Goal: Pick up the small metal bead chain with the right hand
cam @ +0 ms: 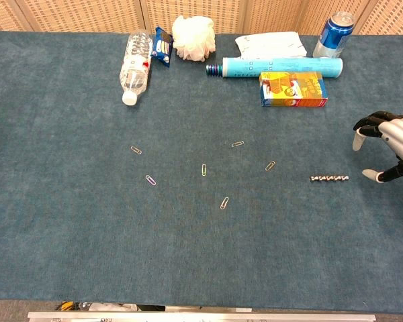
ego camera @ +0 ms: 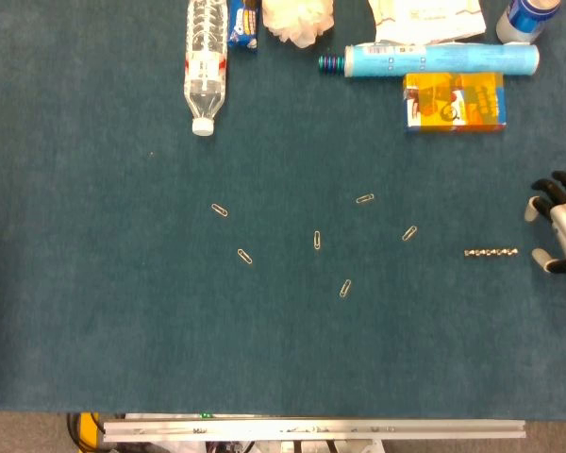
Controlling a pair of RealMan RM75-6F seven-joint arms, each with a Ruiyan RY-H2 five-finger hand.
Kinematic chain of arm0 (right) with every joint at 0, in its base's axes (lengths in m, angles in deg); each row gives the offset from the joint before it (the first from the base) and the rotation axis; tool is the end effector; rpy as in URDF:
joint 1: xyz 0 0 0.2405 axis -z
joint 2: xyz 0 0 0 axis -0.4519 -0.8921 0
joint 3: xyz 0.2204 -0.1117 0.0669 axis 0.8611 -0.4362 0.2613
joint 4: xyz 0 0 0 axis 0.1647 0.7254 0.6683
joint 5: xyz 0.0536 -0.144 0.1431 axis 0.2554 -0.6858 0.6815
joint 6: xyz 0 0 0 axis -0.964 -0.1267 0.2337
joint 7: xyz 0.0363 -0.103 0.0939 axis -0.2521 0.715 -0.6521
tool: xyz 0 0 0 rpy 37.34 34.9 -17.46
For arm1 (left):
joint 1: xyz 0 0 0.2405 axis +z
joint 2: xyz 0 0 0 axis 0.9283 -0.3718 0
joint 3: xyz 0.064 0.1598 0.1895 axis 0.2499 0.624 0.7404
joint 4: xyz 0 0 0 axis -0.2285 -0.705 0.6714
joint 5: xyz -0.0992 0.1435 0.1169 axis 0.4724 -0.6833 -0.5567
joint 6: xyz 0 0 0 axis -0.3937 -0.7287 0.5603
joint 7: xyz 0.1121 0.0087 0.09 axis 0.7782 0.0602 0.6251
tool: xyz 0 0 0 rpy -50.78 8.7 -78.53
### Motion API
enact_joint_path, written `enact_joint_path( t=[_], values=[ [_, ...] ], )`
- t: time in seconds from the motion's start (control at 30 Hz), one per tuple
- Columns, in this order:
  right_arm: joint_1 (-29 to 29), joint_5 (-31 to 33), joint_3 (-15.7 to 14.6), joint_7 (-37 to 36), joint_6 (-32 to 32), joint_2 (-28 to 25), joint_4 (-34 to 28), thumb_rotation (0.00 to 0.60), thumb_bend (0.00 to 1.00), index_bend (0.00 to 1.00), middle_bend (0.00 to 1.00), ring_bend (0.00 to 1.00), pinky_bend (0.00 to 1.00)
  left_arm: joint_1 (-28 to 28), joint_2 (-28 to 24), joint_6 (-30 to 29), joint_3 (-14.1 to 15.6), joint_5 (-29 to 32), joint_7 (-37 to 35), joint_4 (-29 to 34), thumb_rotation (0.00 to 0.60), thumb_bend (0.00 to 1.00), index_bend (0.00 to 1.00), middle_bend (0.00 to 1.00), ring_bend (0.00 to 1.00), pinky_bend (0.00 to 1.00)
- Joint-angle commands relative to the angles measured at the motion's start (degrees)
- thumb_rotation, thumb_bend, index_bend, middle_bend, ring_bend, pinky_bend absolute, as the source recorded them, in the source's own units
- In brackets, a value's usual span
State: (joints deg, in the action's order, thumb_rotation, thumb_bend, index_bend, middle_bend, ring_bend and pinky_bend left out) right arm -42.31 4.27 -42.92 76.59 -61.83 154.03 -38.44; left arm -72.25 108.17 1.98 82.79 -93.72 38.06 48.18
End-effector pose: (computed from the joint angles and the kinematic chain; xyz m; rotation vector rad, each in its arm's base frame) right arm -0.3019 -0.2205 0.0355 1.7563 -0.9369 0.6179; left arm -0.3166 0.1816 0.1605 -1.3106 -0.8546 -0.8500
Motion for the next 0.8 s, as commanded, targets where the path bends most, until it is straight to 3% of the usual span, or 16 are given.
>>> enact_joint_path(
  t=[0.03, 0.8],
  values=[
    [-0.3, 0.3, -0.1, -0.2, 0.6, 0.3, -0.1, 0.6, 0.23, 0.44, 0.25, 0.13, 0.25, 0.0, 0.0, 0.0, 0.0, 0.0, 0.0, 0.0, 0.6, 0.0, 0.22, 0.16, 0.22, 0.29],
    [-1.2, 2.9, -1.9, 2.2, 3.2, 1.8, 0.7, 0.6, 0.26, 0.45, 0.25, 0.13, 0.25, -0.1, -0.1, 0.3, 0.0, 0.1, 0.1, 0.0, 0.6, 0.0, 0.22, 0.16, 0.22, 0.29]
  ],
)
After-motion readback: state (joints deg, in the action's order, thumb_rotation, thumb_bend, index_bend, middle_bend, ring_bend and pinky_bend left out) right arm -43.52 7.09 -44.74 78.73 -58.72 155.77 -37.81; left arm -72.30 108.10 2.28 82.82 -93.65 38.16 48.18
